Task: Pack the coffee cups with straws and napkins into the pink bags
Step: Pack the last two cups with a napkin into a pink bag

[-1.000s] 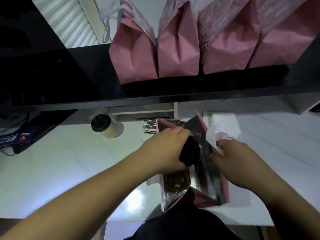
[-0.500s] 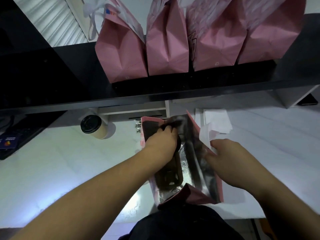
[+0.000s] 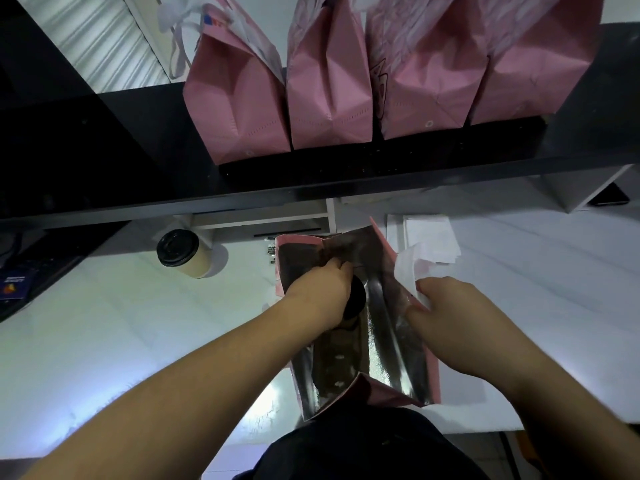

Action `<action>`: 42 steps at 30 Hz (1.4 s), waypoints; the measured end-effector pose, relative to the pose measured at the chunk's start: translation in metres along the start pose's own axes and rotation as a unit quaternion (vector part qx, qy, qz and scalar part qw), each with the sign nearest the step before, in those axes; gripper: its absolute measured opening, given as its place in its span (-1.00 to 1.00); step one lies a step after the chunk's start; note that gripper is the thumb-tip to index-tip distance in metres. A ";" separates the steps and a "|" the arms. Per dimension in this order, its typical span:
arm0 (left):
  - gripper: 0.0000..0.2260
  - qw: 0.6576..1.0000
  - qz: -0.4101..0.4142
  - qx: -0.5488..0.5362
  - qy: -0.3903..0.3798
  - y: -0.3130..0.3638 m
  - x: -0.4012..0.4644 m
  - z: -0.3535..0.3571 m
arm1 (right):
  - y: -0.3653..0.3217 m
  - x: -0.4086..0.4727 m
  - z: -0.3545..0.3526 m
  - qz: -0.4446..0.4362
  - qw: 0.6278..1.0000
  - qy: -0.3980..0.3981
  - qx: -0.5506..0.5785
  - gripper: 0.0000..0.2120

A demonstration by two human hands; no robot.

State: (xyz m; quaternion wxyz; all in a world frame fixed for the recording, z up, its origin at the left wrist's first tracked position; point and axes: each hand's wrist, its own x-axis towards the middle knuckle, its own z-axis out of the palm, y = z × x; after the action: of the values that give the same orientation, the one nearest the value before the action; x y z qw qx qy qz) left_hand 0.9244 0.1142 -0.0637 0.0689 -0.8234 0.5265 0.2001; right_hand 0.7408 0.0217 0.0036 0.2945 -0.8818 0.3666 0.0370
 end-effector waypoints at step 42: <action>-0.49 0.926 -0.294 -0.126 0.202 -0.238 -0.038 -0.002 | -0.021 0.005 0.012 0.034 0.999 0.023 -0.010 -0.68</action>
State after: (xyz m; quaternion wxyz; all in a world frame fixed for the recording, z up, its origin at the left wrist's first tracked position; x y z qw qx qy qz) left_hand 1.1240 0.2494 -0.0695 -0.0879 -0.9660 0.2342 0.0650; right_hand 0.7597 0.0370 0.0024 0.2752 -0.8723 0.4031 0.0304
